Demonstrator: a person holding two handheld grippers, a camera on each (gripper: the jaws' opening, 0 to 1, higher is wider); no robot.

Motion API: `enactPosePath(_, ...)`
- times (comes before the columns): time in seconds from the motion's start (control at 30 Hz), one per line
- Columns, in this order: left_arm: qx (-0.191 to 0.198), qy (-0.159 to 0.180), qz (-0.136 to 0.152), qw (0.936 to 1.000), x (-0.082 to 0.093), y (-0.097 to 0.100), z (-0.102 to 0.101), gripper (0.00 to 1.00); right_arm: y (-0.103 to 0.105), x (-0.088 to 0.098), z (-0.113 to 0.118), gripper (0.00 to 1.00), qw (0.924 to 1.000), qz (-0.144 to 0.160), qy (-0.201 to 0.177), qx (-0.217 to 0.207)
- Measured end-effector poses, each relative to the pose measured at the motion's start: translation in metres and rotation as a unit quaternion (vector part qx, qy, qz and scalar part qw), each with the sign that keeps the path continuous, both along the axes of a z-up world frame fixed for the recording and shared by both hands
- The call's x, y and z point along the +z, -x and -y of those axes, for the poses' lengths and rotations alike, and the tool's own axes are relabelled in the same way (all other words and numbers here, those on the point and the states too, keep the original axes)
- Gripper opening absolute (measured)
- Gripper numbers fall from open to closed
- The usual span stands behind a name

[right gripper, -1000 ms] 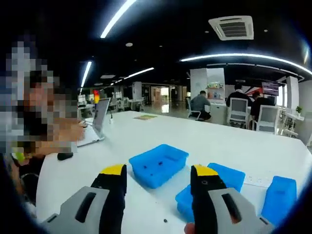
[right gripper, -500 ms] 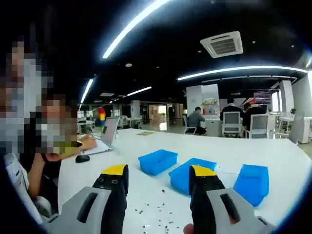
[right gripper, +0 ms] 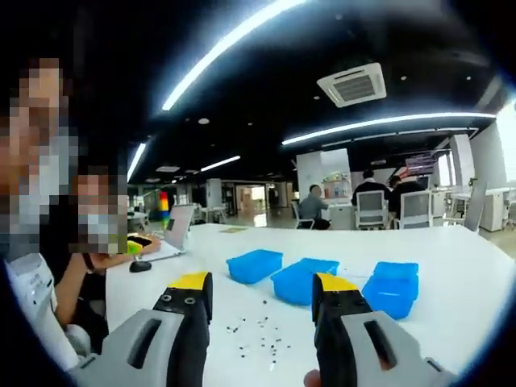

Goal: Pick up the resistors one by one and place each resistor into its matching bin, sorting the parts by color and model until every resistor is separated into the correct bin for its type

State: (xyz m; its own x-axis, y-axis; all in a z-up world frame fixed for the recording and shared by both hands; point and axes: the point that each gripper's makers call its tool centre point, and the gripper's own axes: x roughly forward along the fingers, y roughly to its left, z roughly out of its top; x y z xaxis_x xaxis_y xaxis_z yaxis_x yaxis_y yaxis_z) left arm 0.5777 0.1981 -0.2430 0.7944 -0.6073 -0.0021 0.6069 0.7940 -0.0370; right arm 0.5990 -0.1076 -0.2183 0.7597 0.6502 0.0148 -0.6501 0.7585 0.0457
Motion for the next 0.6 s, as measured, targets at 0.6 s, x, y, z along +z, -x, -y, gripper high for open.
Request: enactPosePath(0.6,0.0,0.0,0.0,1.0,0.0,0.0,0.0,0.31,-0.029,-0.014,-0.007,0.45,0.9985,-0.029,0.046,-0.005)
